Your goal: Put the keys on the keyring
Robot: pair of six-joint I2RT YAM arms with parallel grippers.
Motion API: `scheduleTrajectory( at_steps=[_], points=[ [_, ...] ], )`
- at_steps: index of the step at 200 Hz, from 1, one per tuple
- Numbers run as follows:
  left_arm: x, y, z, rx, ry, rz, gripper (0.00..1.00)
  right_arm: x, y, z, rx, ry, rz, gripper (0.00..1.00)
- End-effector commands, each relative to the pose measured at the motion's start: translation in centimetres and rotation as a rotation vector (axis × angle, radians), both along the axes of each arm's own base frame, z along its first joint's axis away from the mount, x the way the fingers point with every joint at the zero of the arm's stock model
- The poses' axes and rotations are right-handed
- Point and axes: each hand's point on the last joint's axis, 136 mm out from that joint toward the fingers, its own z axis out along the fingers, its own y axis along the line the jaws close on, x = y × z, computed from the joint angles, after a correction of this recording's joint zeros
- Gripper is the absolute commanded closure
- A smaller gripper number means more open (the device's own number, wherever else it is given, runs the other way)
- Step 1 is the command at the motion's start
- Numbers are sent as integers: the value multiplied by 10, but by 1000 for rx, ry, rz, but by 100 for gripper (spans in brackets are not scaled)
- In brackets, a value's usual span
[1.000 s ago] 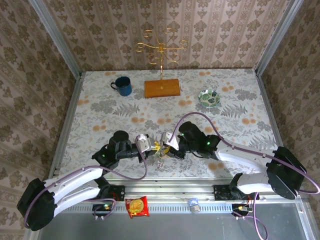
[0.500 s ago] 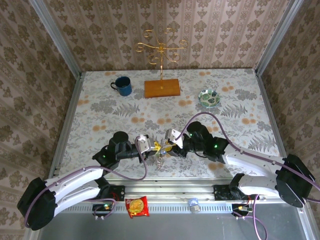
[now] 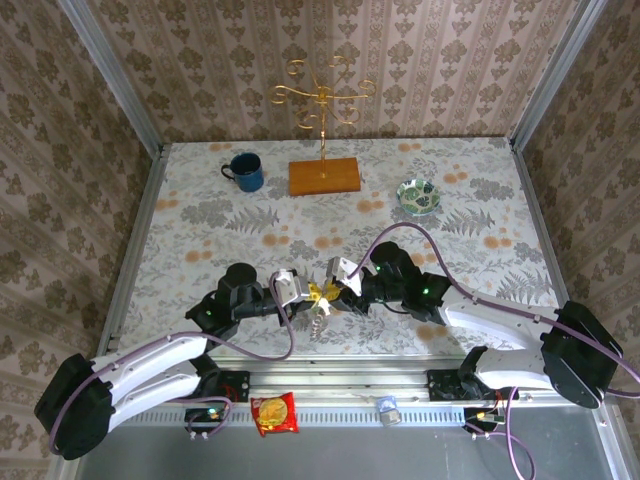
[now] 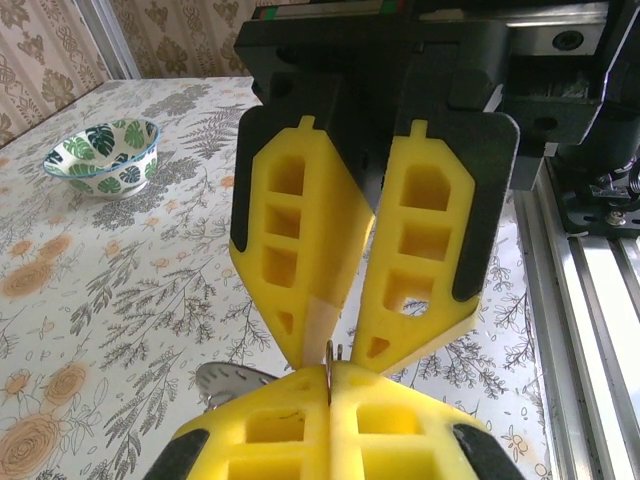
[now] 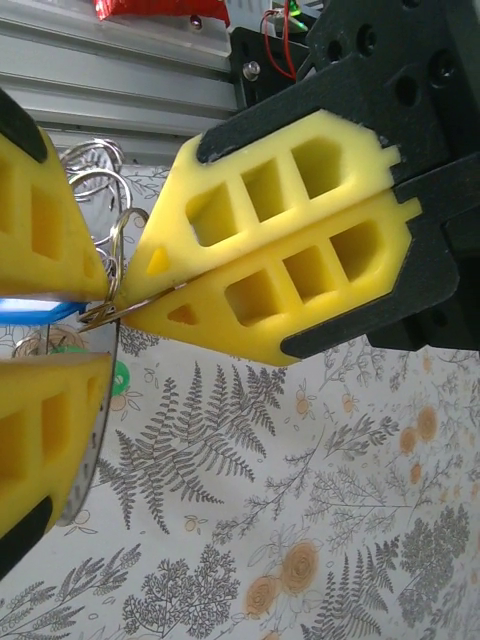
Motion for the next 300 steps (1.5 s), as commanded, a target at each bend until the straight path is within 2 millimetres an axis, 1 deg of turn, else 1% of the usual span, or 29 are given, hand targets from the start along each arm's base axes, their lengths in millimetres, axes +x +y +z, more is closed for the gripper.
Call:
scheduleTrajectory(
  at_steps=[1, 11, 24, 44, 51, 71, 87, 124, 156, 174, 190, 206, 217, 222, 229, 234, 248, 260, 280, 300],
  points=[
    [-6, -4, 12, -52, -9, -33, 100, 1, 8, 12, 51, -13, 27, 83],
    [-6, -4, 12, -54, -8, -34, 100, 0, 8, 11, 42, -12, 35, 89],
    [-5, -4, 12, -52, -8, -26, 100, -1, 7, 10, 24, -12, 44, 100],
    [-2, -2, 10, -34, -12, -8, 100, -3, 5, 8, -14, -19, 61, 100],
    [-2, -1, 8, -21, -14, -7, 96, -3, 4, 9, -27, -24, 68, 100],
    [-3, -1, 4, 26, -14, -16, 89, -4, 3, 10, -67, -37, 94, 100],
    [-4, 0, 2, 54, -21, -25, 86, -6, 2, 12, -98, -42, 117, 100],
    [-4, -1, -2, 111, -33, -41, 85, -13, 2, 10, -182, -31, 187, 100],
    [-4, -3, -2, 138, -39, -58, 85, -15, 7, 17, -211, -38, 234, 100],
    [-5, -3, -5, 160, -34, -72, 86, -16, 10, 23, -204, -55, 248, 100],
    [-6, -4, -5, 164, -36, -82, 92, -15, 11, 27, -198, -65, 247, 100],
    [-6, -3, -5, 164, -36, -82, 100, -13, 10, 28, -193, -68, 232, 100],
    [-7, -2, -5, 163, -40, -79, 100, -12, 8, 27, -187, -67, 208, 100],
    [-6, -2, -4, 160, -43, -75, 100, -11, 6, 27, -180, -65, 193, 96],
    [-6, -2, -4, 154, -46, -72, 100, -9, 4, 26, -171, -60, 169, 87],
    [-6, -1, -4, 149, -48, -68, 100, -7, 2, 25, -162, -58, 149, 82],
    [-5, -1, -2, 129, -54, -52, 100, -4, -5, 22, -137, -51, 97, 75],
    [-4, 0, 0, 110, -56, -42, 100, -2, -11, 19, -121, -46, 55, 67],
    [-3, -1, 4, 81, -56, -28, 100, -2, -15, 12, -104, -26, 16, 60],
    [-2, -1, 5, 59, -51, -16, 100, -5, -14, 4, -92, 24, 8, 58]
  ],
)
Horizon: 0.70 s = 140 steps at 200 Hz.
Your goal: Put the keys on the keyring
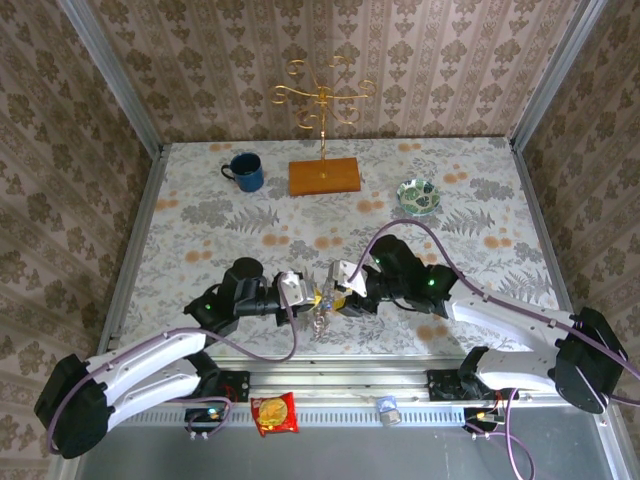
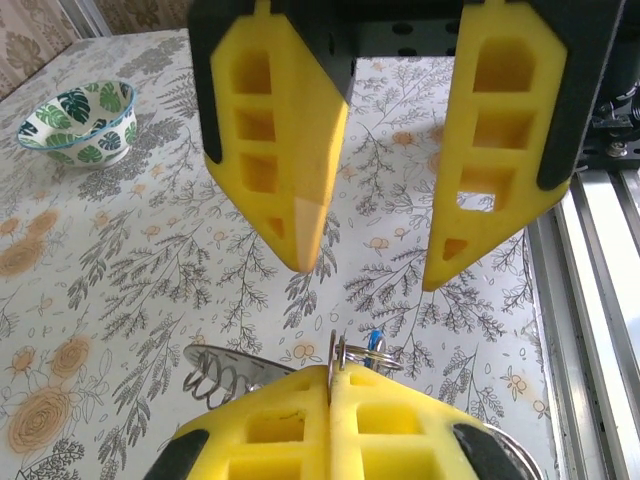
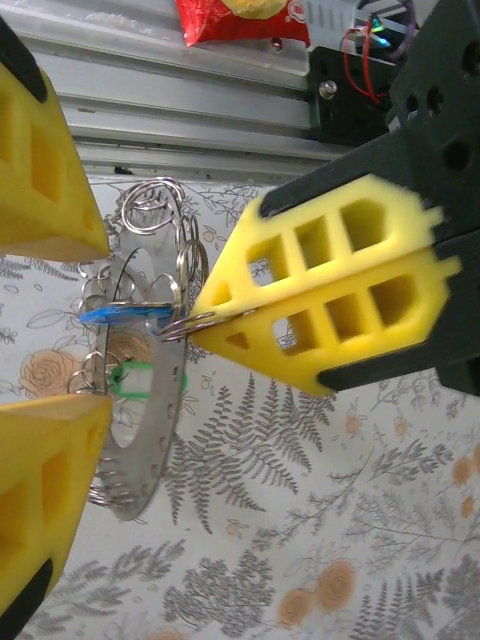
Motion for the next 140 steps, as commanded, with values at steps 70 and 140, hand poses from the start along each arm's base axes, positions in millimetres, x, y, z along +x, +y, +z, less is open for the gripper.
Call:
scheduleTrajectory(
  at_steps=[70, 140],
  points=[
    [2, -4, 17, -107, -12, 27, 100, 9, 15, -13, 65, 81, -54, 60],
    [3, -4, 18, -122, -15, 37, 100, 7, 16, -15, 66, 92, -40, 82]
  ],
)
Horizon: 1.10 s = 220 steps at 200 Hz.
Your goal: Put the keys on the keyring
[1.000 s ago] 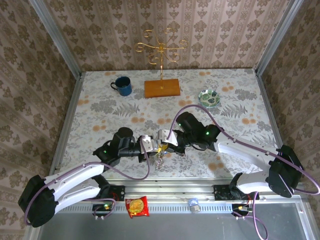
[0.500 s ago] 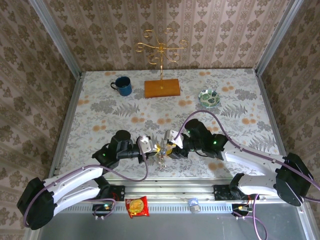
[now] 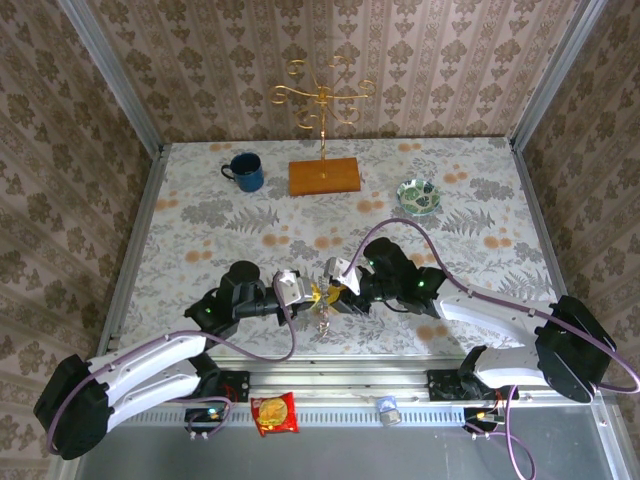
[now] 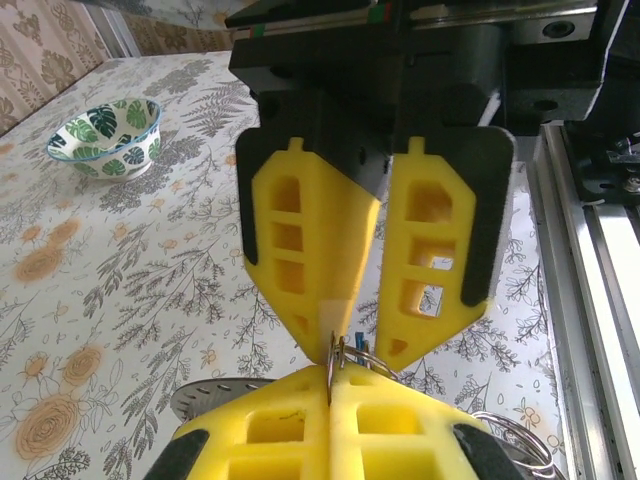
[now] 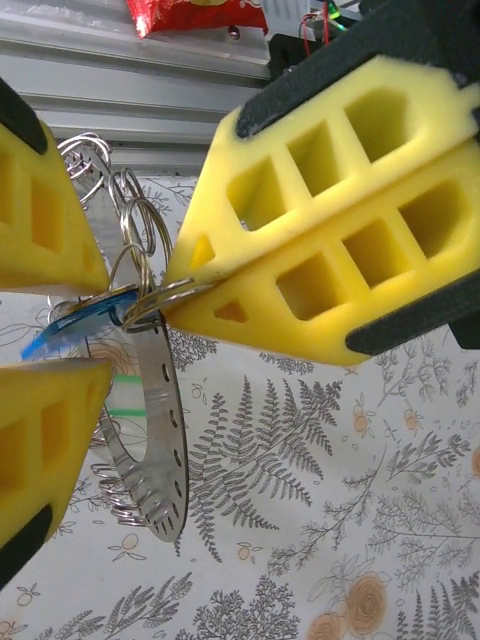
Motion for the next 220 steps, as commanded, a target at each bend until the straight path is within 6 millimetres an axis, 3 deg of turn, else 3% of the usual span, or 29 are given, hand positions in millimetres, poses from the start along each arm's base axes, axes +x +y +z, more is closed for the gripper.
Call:
scheduleTrajectory(
  at_steps=[1, 44, 111, 150, 184, 220],
  points=[
    [-1, -2, 14, -59, -24, 0, 100, -3, 3, 1, 19, -3, 20, 83],
    [-1, -2, 13, -58, -26, 2, 100, -2, -3, 4, -20, -26, 21, 100],
    [-2, -2, 14, -60, -33, -2, 100, -4, -11, -21, -138, 8, 39, 100],
    [-3, -2, 10, -47, -26, -8, 100, -2, -5, -8, -89, -12, 39, 100],
    [-3, -3, 10, -51, -24, -10, 100, 0, -10, 4, -27, -54, 11, 77],
    [-4, -3, 12, -70, -28, -15, 100, -1, -15, 18, 52, -97, -5, 73]
  ],
)
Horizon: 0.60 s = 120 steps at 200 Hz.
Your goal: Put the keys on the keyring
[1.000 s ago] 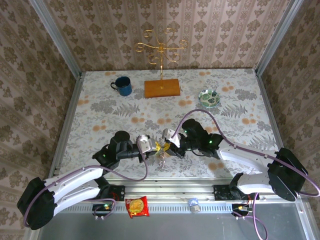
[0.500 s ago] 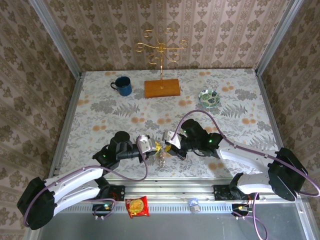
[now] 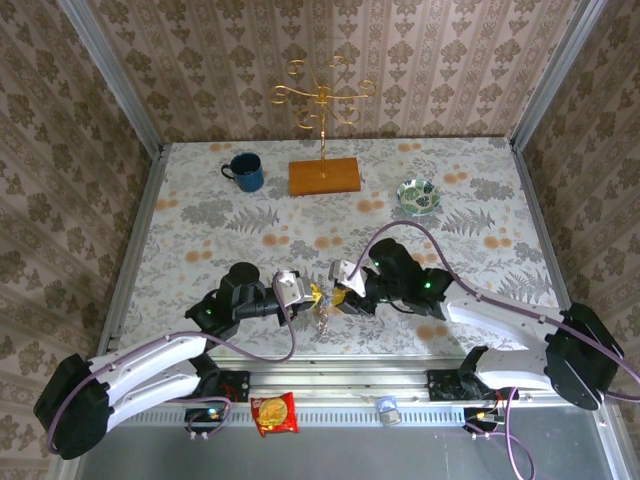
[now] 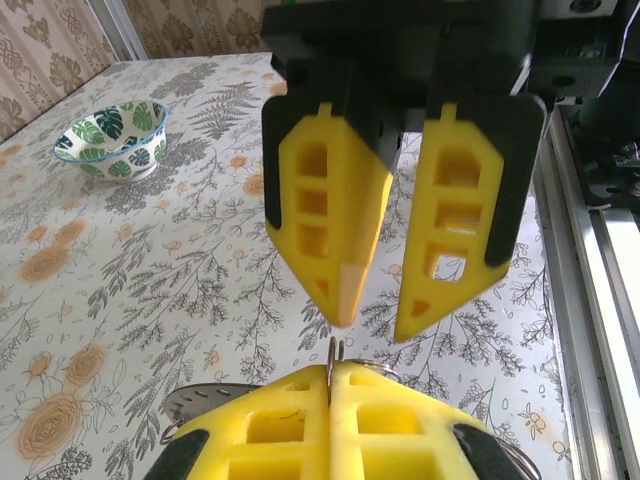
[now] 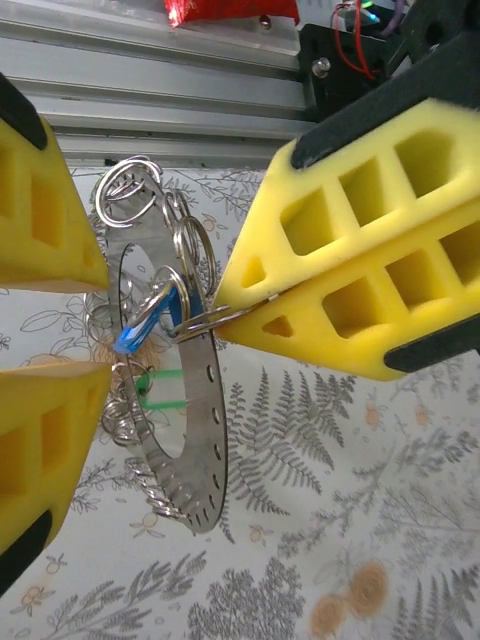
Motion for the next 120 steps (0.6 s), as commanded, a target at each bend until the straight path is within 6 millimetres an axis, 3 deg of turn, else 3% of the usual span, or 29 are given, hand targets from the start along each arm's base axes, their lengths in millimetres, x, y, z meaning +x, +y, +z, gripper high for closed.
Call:
scheduleTrajectory(
  at_steps=[1, 120],
  points=[
    [-5, -3, 12, -58, -21, -24, 100, 1, 0, 15, 74, -35, -11, 73],
    [-9, -4, 15, -100, -12, -41, 100, 7, 19, 20, 140, -11, 26, 76]
  ],
)
